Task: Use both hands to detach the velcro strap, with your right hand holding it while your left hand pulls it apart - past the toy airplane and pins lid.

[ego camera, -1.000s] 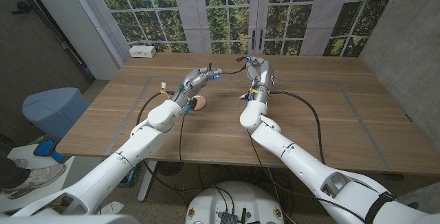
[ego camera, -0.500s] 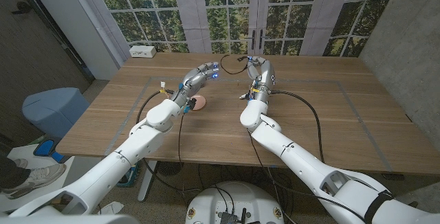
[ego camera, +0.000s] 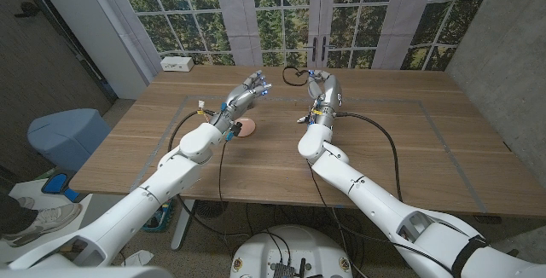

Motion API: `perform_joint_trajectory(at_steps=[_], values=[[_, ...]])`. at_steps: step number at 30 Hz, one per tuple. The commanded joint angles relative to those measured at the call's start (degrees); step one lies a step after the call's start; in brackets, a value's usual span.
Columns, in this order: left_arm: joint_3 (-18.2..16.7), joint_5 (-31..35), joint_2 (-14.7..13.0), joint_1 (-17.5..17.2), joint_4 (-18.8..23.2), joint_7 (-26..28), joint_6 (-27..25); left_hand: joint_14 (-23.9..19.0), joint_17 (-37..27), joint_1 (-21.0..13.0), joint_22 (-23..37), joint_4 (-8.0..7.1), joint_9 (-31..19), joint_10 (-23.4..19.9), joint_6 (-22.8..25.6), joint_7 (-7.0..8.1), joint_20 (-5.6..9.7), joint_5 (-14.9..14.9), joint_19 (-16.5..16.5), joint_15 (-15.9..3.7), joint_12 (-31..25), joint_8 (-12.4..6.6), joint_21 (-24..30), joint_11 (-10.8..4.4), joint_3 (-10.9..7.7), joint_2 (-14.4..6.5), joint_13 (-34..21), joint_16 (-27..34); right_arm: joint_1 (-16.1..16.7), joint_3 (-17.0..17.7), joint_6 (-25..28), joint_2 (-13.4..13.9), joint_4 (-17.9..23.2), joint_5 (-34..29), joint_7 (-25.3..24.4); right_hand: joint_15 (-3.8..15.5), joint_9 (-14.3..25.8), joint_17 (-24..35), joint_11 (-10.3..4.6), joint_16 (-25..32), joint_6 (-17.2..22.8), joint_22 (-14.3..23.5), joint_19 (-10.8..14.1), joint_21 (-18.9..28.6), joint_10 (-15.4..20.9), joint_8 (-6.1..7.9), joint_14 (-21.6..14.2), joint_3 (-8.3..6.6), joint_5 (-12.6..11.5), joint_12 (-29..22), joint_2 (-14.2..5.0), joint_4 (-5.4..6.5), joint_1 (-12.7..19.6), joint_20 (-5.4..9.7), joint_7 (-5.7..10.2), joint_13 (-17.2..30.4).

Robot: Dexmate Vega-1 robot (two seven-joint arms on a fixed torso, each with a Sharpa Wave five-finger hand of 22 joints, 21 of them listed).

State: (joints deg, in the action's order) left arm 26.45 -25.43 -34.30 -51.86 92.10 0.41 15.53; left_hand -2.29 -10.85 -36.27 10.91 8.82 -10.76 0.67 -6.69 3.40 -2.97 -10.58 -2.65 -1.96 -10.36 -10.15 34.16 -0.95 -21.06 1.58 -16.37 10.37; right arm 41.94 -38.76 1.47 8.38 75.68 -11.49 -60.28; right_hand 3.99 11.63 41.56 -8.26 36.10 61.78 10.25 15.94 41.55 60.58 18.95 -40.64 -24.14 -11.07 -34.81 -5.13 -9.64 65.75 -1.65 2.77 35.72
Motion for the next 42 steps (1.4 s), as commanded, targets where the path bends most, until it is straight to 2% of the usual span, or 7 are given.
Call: perform_joint_trajectory(at_steps=[1,8,13,19,23,29,42], values=[[-0.1,2.3,-0.2,-0.3,-0.7,0.5,2.8,2.6,0.2,1.3,-0.1,-0.14,0.2,2.0,-0.9,1.30,0.63,0.2,-1.6,-0.36,0.0,-0.08,-0.9,-0.50,0.51,0.3,0.9,-0.3,1.2,0.0,2.5,1.2,2.0,-1.0,-0.6,8.28,0.1,0.3,-0.11,-0.3,0.0,0.3,0.0,0.5,-0.5,-0.15,-0.6,-0.56,-0.5,-0.2,-0.09,-0.01,-0.1,0.18,0.28,0.5],[-0.1,1.7,0.9,-0.1,-2.8,-1.1,6.2,9.0,0.6,4.1,-0.4,-0.76,0.5,7.1,-2.3,3.74,4.02,0.5,-5.1,-0.01,0.2,-0.17,-3.7,-1.24,1.52,0.5,3.2,-0.6,2.6,-0.1,6.2,2.6,4.8,-2.0,0.0,8.12,0.1,0.4,-0.13,-0.7,-0.3,0.3,0.7,0.8,-1.2,-0.33,-0.4,-0.58,-0.5,-0.1,-0.11,0.17,-0.3,0.18,0.41,0.8],[-0.3,-2.5,3.4,0.2,-6.2,-4.7,10.4,10.3,0.6,8.2,-0.6,-2.53,0.7,7.3,0.2,5.11,4.71,0.6,-5.6,-0.70,-0.5,-0.97,-4.9,-2.46,2.55,-0.9,4.8,0.0,3.6,-0.3,9.9,3.6,7.2,-2.9,0.8,8.11,0.2,0.6,-0.35,-0.9,-0.4,0.3,1.4,1.2,-1.6,-0.44,-0.4,-0.59,-0.5,0.0,-0.17,0.30,-0.6,0.30,0.67,1.1],[-0.8,-6.7,5.4,0.3,-8.8,-8.1,13.3,10.2,0.4,12.5,-0.7,-4.72,0.9,6.5,2.3,4.16,5.37,0.3,-5.7,-1.41,-0.8,-0.97,-5.9,-3.20,3.10,-3.5,5.8,0.4,4.9,-0.4,14.9,4.9,10.5,-3.6,2.2,8.14,0.2,0.7,-0.14,-1.2,-0.8,0.3,1.7,1.3,-1.8,-0.63,-0.2,-0.63,-0.5,0.0,-0.13,0.33,-0.8,0.30,1.17,1.1],[-1.1,-8.4,6.4,0.2,-9.7,-9.2,14.4,10.6,0.3,17.7,-0.7,-7.98,1.0,6.6,3.0,3.35,5.73,-0.4,-5.9,-1.95,-0.6,-0.51,-6.8,-3.21,3.16,-8.0,6.2,0.5,5.7,-0.4,17.6,6.1,12.5,-4.0,3.3,8.11,0.3,0.7,-0.17,-1.4,-1.1,0.3,1.7,1.4,-1.9,-0.75,-0.3,-0.68,-0.5,0.1,-0.23,0.41,-1.0,0.35,1.21,1.2],[-1.4,-9.2,7.3,0.0,-10.0,-9.7,15.2,10.8,0.3,21.1,-0.6,-11.08,1.0,6.5,3.4,1.85,5.64,-1.3,-5.7,-1.93,-0.6,-0.30,-7.4,-2.75,2.26,-12.2,6.4,0.5,6.4,-1.5,21.7,8.9,15.5,-6.0,5.9,8.38,0.3,0.7,-0.57,-1.9,-1.4,0.3,2.0,1.6,-2.5,-0.91,0.1,-0.84,-0.6,0.2,-0.30,0.33,-1.0,0.72,1.56,1.5],[-1.5,-8.9,7.2,-0.5,-9.0,-9.2,14.9,10.7,0.5,22.4,-0.6,-12.50,1.0,6.3,3.9,0.98,5.82,-1.8,-5.3,-2.08,-0.7,-0.30,-7.7,-2.93,1.41,-12.6,6.4,0.4,9.2,-0.8,33.1,13.7,23.8,-7.3,11.8,8.24,0.5,0.8,-1.00,-2.8,-2.0,0.3,2.3,1.8,-3.2,-1.17,0.8,-0.89,-0.6,0.3,-0.41,0.53,-1.5,1.19,2.36,1.9]])
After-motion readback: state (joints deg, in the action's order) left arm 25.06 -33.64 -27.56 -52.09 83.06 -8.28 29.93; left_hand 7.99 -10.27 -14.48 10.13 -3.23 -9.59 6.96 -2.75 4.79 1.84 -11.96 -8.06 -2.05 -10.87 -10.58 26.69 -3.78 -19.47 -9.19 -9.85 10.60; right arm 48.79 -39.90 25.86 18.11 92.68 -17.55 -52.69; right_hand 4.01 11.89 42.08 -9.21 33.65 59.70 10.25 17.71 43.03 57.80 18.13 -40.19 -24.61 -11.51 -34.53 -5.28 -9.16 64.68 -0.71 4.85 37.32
